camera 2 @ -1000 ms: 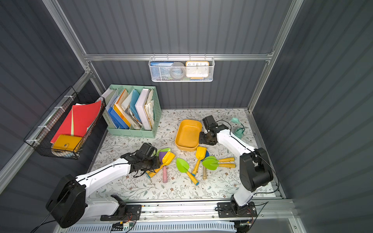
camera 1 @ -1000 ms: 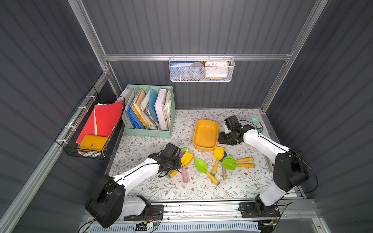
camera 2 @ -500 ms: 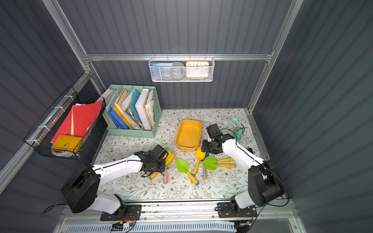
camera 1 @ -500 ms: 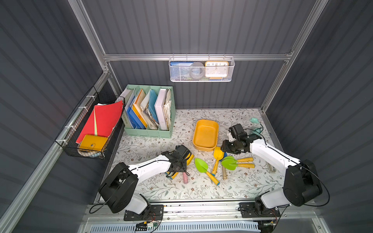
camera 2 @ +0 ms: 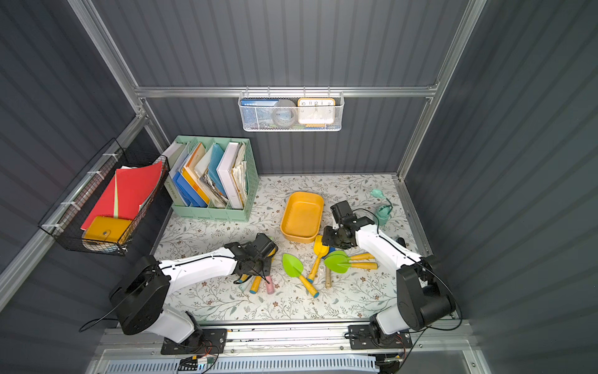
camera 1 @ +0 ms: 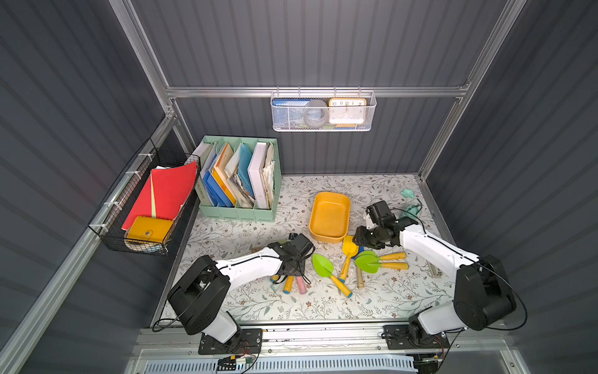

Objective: Put the shovel into the storage box
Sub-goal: Pick up the shovel from the center of the board.

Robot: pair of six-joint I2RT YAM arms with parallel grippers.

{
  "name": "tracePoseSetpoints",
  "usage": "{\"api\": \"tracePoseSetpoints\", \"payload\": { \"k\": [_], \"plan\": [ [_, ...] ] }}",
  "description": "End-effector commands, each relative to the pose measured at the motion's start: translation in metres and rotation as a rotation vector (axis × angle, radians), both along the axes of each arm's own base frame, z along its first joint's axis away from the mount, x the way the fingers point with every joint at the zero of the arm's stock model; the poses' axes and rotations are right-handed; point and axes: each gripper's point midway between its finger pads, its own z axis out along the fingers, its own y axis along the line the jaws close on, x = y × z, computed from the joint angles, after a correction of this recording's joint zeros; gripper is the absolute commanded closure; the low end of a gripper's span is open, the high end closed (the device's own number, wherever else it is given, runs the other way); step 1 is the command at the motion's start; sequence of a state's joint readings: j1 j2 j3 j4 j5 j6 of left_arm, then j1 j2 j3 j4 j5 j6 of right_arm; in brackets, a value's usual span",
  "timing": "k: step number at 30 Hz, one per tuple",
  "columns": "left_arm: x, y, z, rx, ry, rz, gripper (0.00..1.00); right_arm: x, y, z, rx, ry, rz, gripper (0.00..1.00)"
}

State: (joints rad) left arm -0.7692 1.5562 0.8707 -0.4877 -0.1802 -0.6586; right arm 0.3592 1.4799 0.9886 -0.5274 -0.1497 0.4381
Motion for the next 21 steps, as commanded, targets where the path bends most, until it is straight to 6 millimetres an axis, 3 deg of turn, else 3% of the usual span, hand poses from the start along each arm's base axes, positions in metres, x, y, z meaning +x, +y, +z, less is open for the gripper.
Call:
{"api": "tracePoseSetpoints", "payload": {
  "k": [1,13,21],
  "plan": [
    [-0.012,0.012,-0.014,0.069,0.052,-0.007,0.74,-0.003,0.000,-0.004,0.005,0.016,-0.012,0.48],
    [-0.005,0.003,0.016,-0.013,-0.012,0.014,0.90,-0.004,-0.003,-0.004,0.005,0.011,-0.030,0.48],
    [0.006,-0.006,0.045,-0.070,-0.069,0.029,0.92,-0.006,-0.005,0.002,0.005,-0.010,-0.036,0.48]
  ]
}}
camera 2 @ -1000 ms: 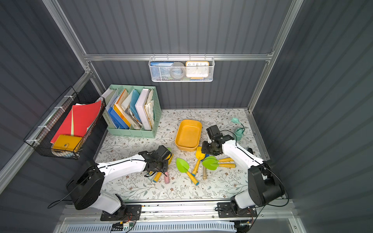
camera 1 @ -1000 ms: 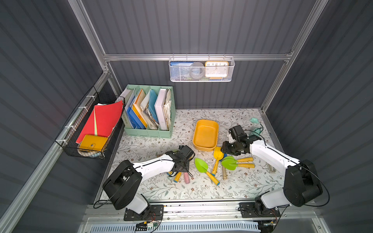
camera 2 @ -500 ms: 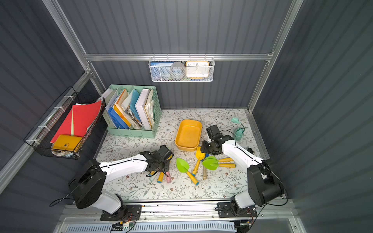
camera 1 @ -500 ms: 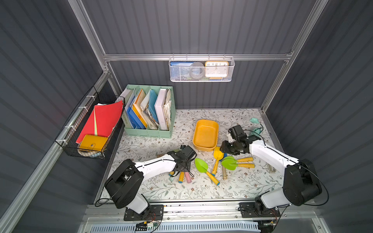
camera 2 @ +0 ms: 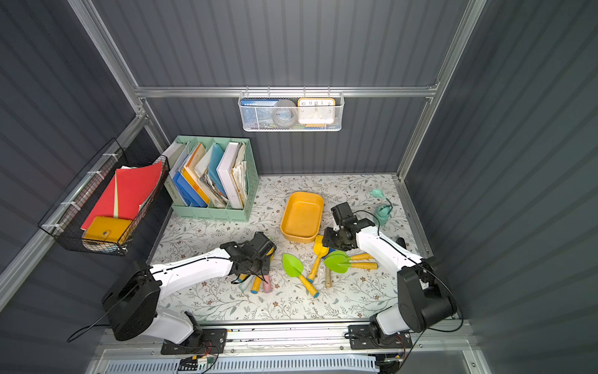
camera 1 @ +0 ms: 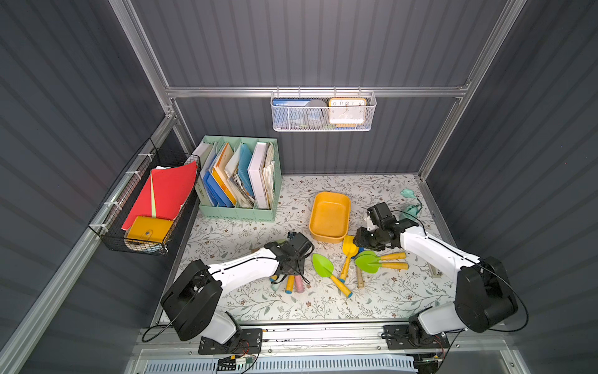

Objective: Put the shovel into the storage box
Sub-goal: Pick up the shovel from the center of the board, then place the shovel in the storage box.

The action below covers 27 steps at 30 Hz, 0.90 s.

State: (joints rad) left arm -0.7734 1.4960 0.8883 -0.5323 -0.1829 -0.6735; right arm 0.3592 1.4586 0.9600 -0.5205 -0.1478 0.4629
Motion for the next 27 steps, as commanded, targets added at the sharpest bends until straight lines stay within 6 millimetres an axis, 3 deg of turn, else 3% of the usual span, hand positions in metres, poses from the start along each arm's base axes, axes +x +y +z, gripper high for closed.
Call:
{"api": "tracePoseSetpoints", "payload": {
  "k": [1,10,15,22,27],
  "plan": [
    [0.008,-0.006,0.029,-0.049,-0.053,0.020,0.93,0.000,-0.003,0.004,-0.005,-0.018,-0.016,0.48],
    [0.028,-0.022,0.069,-0.116,-0.140,0.030,0.95,0.015,-0.002,0.007,-0.002,-0.039,-0.046,0.48],
    [0.048,-0.043,0.088,-0.158,-0.171,0.028,0.94,0.026,0.009,0.012,0.033,-0.031,-0.033,0.48],
    [0.112,-0.081,0.117,-0.091,-0.267,-0.032,0.91,0.025,0.007,0.019,0.036,-0.047,-0.046,0.48],
    [0.162,-0.098,0.114,-0.098,-0.284,-0.051,0.94,0.014,-0.006,0.015,0.001,-0.054,-0.073,0.48]
  ]
}}
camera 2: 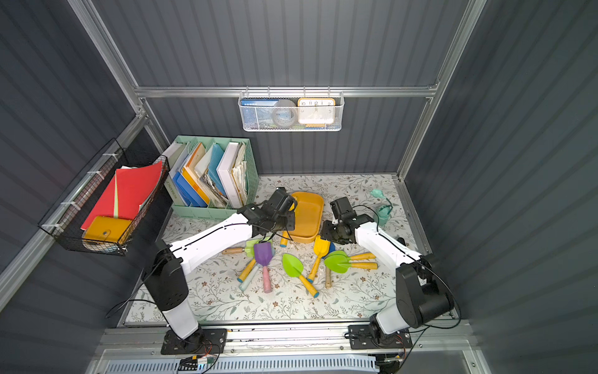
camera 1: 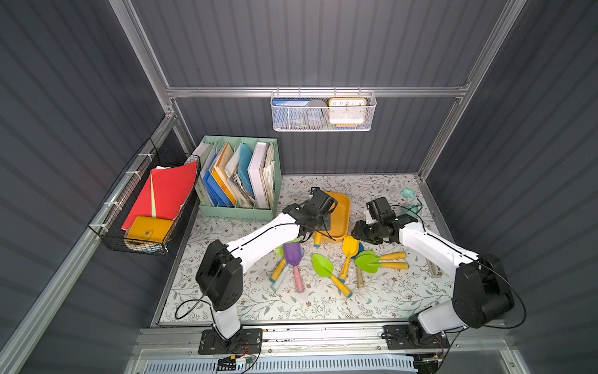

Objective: Put the shovel into the storage box
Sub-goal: Place the shovel in the storage box.

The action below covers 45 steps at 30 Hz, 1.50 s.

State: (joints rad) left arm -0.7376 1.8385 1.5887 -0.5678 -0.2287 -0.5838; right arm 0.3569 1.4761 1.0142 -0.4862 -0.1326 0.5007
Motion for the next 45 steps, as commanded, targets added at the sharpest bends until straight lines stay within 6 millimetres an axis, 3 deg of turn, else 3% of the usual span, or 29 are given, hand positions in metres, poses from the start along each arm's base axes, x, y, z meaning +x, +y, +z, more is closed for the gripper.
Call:
{"api": "tracePoseSetpoints", "payload": {
  "k": [1,4,9,14,19,27,45],
  "plan": [
    [0.029,0.002,-0.004,0.050,-0.014,-0.028,0.94,-0.010,-0.012,-0.004,-0.031,0.010,-0.034,0.48],
    [0.054,-0.009,-0.005,0.043,-0.036,-0.047,0.95,-0.017,-0.018,-0.007,-0.036,0.015,-0.050,0.48],
    [0.087,-0.024,-0.023,0.023,-0.033,-0.081,0.95,-0.022,-0.023,-0.008,-0.035,0.006,-0.069,0.48],
    [0.102,-0.034,-0.050,0.043,-0.018,-0.105,0.95,-0.023,-0.025,-0.009,-0.039,0.006,-0.073,0.48],
    [0.104,-0.025,-0.085,0.097,0.027,-0.080,0.95,-0.022,-0.025,-0.011,-0.037,0.011,-0.076,0.48],
    [0.102,-0.003,-0.113,0.123,0.068,0.007,0.95,-0.019,-0.019,-0.015,-0.016,0.029,-0.066,0.48],
    [0.088,0.021,-0.116,0.119,0.098,0.148,0.91,-0.017,-0.015,-0.021,-0.002,0.051,-0.064,0.49]
  ]
}}
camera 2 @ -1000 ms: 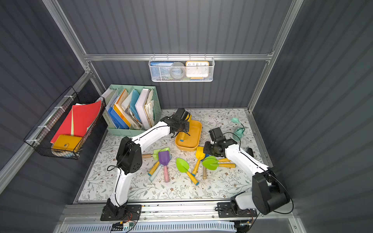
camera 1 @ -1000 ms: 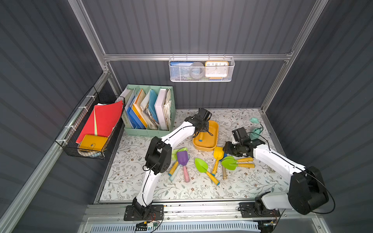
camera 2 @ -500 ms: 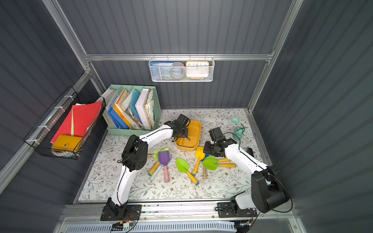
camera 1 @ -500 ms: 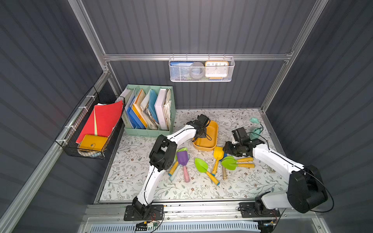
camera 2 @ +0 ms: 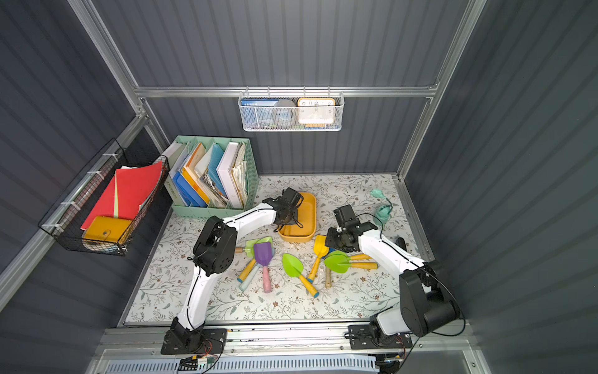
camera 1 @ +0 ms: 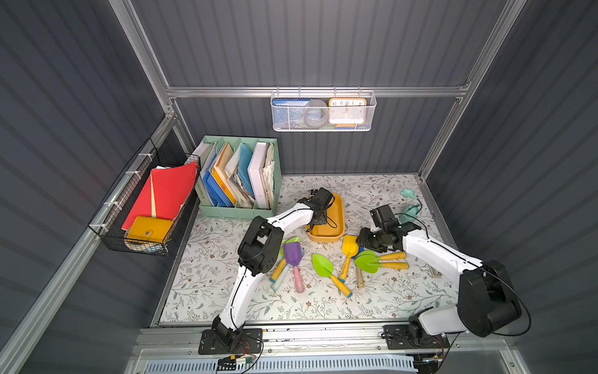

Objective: Put the shovel into the storage box
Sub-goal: Place the shovel in the storage box, then pick up the shovel from the center of the board.

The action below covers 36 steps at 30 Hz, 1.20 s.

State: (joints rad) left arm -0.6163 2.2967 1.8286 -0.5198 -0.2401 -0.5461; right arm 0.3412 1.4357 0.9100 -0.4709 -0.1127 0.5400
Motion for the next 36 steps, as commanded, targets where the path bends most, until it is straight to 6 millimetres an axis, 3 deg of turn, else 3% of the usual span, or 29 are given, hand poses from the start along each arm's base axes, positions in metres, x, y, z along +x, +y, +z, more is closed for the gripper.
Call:
{"api": "tracePoseSetpoints", "payload": {
  "k": [1,3,6,8,13,21,28,35,36],
  "plan": [
    [0.000,0.007,0.018,-0.014,-0.025,0.050,0.90,0.002,0.002,0.001,0.016,0.003,-0.004,0.49],
    [0.000,0.007,0.018,-0.014,-0.027,0.054,0.83,0.001,0.002,0.001,0.016,0.006,-0.003,0.49],
    [0.002,0.007,0.022,-0.015,-0.034,0.062,0.61,0.000,0.001,0.001,0.014,0.004,-0.004,0.49],
    [0.004,0.006,0.027,-0.023,-0.042,0.060,0.58,-0.002,0.000,0.001,0.016,0.005,-0.008,0.49],
    [0.005,0.005,0.043,-0.035,-0.066,0.057,0.56,-0.003,0.001,0.004,0.025,-0.001,-0.010,0.49],
    [-0.003,0.007,0.090,-0.081,-0.134,0.025,0.52,-0.004,0.002,0.019,0.036,-0.030,0.002,0.49],
    [-0.034,0.014,0.119,-0.126,-0.157,-0.029,0.48,-0.013,0.009,0.024,0.045,-0.039,0.023,0.48],
    [-0.070,0.031,0.137,-0.176,-0.184,-0.052,0.45,-0.026,0.024,0.035,0.055,-0.083,0.088,0.48],
    [-0.078,0.036,0.130,-0.171,-0.170,-0.055,0.44,-0.028,0.025,0.036,0.055,-0.088,0.094,0.48]
  ]
}}
